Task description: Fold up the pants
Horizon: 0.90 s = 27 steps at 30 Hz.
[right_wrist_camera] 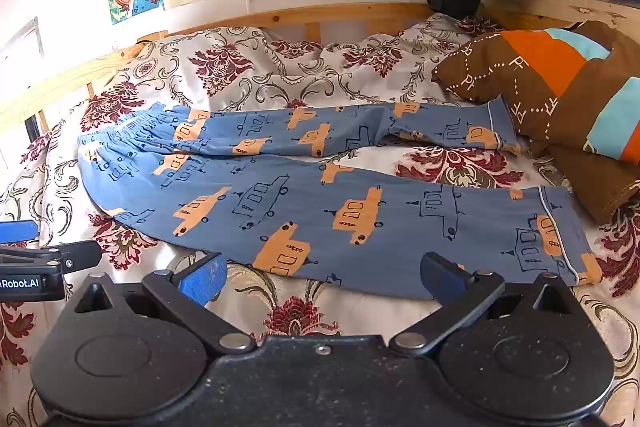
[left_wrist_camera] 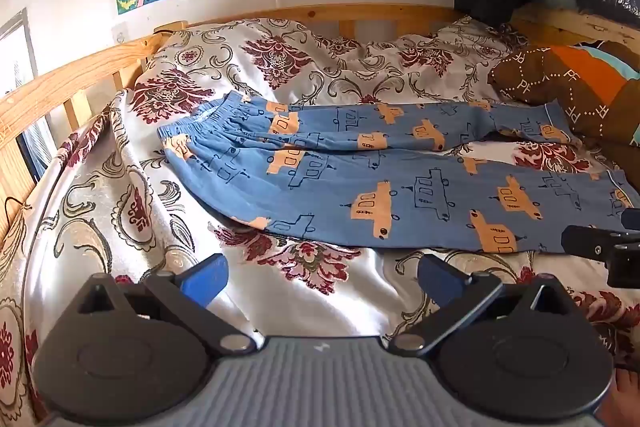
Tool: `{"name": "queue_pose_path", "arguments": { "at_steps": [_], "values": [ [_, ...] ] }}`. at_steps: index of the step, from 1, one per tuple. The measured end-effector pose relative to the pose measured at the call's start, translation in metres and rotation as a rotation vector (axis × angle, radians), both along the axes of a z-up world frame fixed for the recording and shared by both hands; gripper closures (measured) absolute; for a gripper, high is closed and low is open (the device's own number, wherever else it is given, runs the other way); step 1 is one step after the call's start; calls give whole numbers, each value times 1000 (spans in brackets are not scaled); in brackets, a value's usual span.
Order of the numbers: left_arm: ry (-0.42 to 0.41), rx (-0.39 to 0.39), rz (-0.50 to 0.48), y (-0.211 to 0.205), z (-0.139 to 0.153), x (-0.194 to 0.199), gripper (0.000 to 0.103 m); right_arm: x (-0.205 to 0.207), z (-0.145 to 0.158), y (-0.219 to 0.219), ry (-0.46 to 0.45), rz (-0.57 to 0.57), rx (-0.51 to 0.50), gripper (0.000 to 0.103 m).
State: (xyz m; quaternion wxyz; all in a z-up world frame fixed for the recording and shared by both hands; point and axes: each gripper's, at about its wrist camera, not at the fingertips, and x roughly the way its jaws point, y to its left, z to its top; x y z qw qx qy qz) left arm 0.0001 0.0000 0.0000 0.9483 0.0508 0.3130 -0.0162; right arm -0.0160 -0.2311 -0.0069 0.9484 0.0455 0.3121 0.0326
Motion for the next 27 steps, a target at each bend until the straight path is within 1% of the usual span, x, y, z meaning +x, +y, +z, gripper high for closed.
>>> {"name": "queue_pose_path", "arguments": {
  "at_steps": [21,27],
  "values": [
    [6,-9,0,1,0,0,0,0,0,-2,2,-1,4,1],
    [7,-14,4,8,-1,0,0,0,0,-1,3,-1,5,1]
  ]
}}
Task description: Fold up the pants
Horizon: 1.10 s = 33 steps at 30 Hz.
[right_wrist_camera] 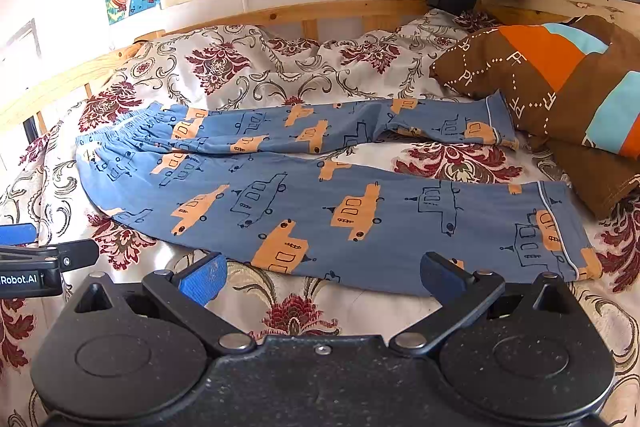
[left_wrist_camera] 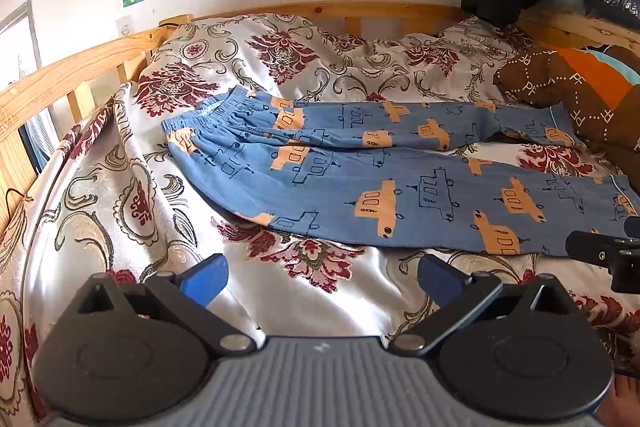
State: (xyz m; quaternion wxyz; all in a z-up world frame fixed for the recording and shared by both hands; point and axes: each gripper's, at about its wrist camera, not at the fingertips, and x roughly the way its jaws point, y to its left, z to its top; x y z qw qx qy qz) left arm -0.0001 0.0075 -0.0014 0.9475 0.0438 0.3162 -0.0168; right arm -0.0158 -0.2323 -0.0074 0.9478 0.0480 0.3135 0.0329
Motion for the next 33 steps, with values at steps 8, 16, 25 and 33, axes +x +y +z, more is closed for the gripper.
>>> {"name": "queue_pose_path", "arguments": {
  "at_steps": [8,16,25,33],
  "values": [
    [2,-1,1,0,0,1,0,0,0,0,0,0,1,1],
    [4,-2,4,0,-1,2,0,-1,0,0,2,0,1,1],
    [5,-2,4,0,-1,2,0,-1,0,0,2,-1,2,1],
    [6,-4,3,1,-1,2,0,0,-1,0,3,-1,3,1]
  ]
}}
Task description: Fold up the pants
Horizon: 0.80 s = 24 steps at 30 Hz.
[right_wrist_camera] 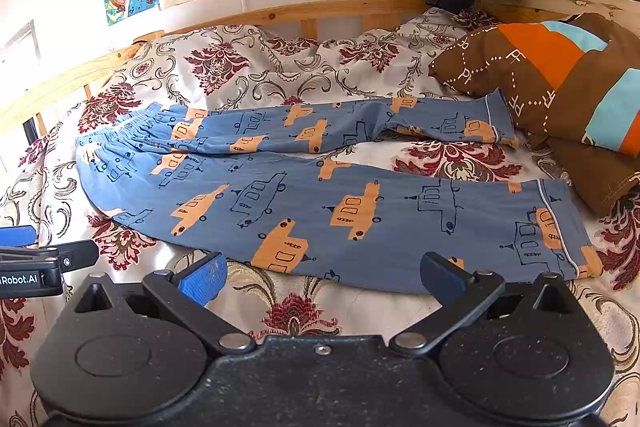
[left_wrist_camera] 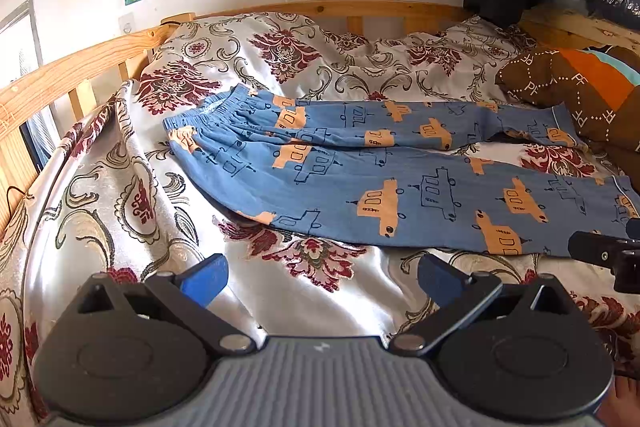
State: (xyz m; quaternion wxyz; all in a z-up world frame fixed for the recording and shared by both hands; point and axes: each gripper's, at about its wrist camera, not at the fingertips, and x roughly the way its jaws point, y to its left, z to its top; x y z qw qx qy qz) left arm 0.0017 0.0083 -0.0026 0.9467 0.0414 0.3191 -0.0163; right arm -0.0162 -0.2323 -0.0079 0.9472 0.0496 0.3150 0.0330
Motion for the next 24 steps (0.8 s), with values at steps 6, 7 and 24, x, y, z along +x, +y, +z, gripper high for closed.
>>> {"name": "queue_pose_path", "arguments": {
  "at_steps": [6,7,24],
  "values": [
    [0,0,1,-1,0,0,0,0,0,0,0,0,1,1],
    [0,1,1,0,0,0,0,0,0,0,0,0,1,1],
    [38,10,16,4,1,12,0,8,5,1,-1,38,-53,1]
  ]
}}
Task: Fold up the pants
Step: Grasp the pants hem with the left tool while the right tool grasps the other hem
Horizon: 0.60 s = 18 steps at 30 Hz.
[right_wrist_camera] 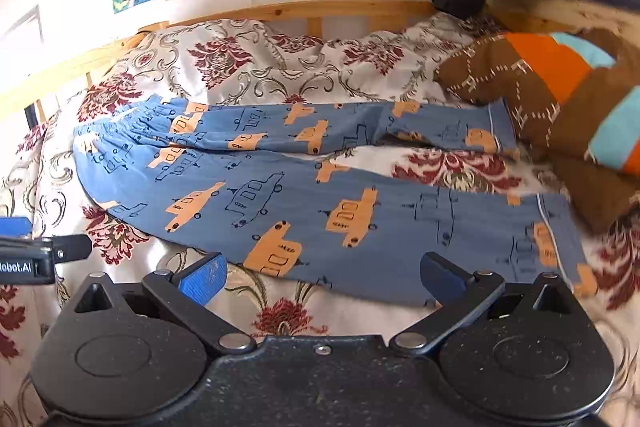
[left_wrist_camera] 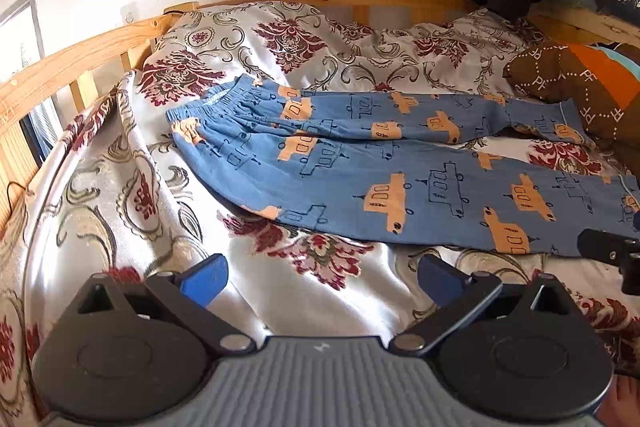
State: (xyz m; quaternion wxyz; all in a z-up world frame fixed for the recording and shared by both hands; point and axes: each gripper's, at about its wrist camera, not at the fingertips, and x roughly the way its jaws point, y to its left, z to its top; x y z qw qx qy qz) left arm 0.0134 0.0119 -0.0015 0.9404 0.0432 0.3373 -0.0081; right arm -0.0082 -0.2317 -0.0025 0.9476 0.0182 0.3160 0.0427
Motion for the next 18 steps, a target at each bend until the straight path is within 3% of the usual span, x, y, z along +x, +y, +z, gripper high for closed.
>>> {"name": "queue_pose_path", "arguments": {
  "at_steps": [8,14,18],
  "values": [
    [-13,60,-66,11,34,56,0,51,29,-14,-3,179,-57,1],
    [-30,115,-146,17,60,149,0,139,66,-37,82,328,-64,1],
    [-15,143,-205,15,63,227,0,208,84,-41,161,432,-130,1]
  ]
}}
